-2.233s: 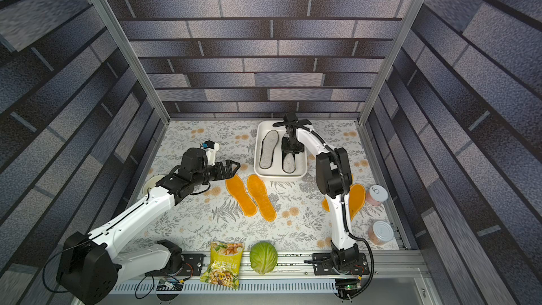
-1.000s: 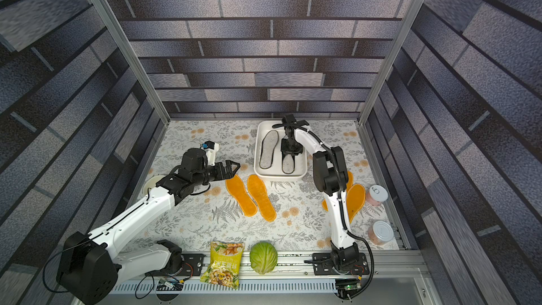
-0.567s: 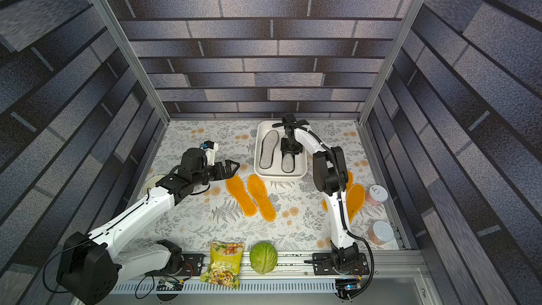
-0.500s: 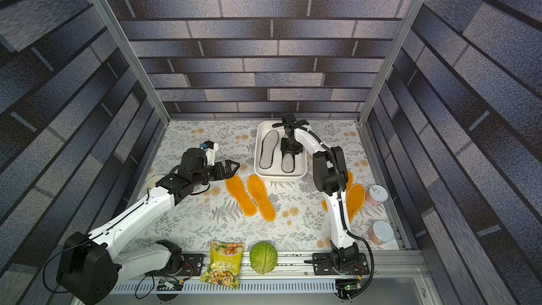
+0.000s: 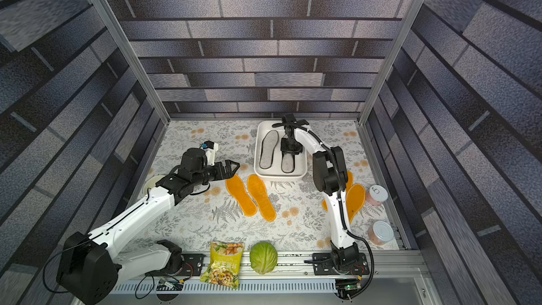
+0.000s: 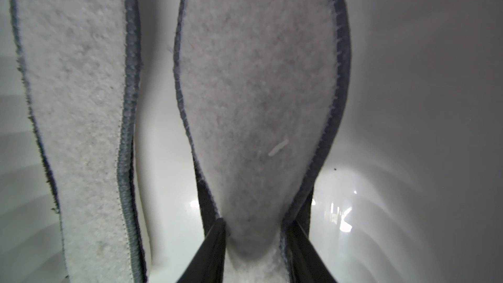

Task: Put the insoles into the storage box
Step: Place the insole in the storage box.

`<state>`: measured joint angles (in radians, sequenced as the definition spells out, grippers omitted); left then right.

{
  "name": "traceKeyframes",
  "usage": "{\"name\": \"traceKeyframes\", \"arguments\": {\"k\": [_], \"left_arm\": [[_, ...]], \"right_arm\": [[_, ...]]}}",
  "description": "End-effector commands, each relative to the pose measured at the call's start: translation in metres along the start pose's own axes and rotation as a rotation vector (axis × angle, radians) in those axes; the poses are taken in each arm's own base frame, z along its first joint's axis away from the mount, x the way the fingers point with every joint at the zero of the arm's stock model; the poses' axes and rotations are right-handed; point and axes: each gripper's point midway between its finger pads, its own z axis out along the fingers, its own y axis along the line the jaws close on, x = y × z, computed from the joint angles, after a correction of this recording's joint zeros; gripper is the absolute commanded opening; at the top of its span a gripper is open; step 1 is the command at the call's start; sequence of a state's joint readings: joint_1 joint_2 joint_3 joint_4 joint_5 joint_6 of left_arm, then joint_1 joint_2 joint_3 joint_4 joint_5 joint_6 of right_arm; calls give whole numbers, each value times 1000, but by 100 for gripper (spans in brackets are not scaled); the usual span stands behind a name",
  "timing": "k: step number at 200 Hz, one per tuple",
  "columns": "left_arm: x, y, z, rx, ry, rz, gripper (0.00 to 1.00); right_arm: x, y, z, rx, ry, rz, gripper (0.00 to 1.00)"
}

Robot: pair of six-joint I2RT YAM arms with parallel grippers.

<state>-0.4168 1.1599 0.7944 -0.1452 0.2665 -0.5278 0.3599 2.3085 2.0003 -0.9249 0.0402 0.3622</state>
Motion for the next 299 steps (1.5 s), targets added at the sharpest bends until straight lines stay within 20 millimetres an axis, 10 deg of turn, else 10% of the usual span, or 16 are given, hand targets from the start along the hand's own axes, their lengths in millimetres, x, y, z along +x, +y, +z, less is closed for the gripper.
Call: {"name": "traceKeyframes", "arguments": {"k": [1,210,299], "left_arm": [[3,1,-2,9,4,1,100],[3,2,0,15,10,-4,100],[3,6,4,4,18,-24,100]], "right_arm": [[5,-2,0,25,24,5,38],[1,-6,-1,53,24,-8,54],[-10,13,-68,-59,-65,-73,61]]}}
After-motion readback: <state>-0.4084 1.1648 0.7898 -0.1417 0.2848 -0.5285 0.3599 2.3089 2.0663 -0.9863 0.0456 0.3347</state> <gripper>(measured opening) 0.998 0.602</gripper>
